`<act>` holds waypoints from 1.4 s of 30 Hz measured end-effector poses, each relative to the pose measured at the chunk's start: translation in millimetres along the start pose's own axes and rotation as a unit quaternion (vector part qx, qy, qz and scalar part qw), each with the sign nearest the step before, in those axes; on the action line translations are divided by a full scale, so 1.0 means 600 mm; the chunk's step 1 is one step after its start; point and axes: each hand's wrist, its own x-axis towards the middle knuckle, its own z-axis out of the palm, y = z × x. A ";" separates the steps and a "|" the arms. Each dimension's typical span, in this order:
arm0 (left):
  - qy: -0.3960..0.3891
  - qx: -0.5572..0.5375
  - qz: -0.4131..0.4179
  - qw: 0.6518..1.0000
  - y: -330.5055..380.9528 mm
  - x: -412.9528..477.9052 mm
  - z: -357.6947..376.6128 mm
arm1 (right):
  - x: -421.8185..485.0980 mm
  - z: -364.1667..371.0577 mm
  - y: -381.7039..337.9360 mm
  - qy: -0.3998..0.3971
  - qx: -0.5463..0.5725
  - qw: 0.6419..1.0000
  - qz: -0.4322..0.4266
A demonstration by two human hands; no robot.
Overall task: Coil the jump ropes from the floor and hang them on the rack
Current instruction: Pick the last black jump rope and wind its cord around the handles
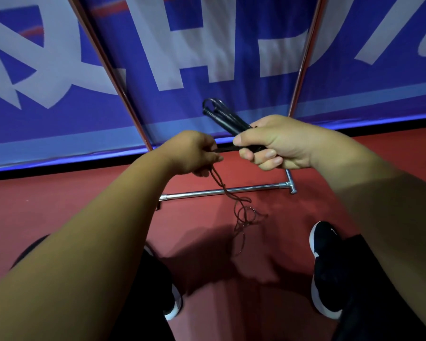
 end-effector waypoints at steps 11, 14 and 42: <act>0.025 -0.156 0.102 0.982 0.013 -0.003 -0.026 | -0.023 0.011 0.020 -0.210 -0.075 0.963 0.154; 0.017 -0.157 0.123 0.980 0.025 -0.002 -0.023 | -0.015 0.018 0.031 -0.201 -0.097 0.960 0.167; 0.072 0.066 -0.064 0.993 0.064 0.022 0.044 | 0.048 0.008 0.056 0.101 0.018 0.992 -0.070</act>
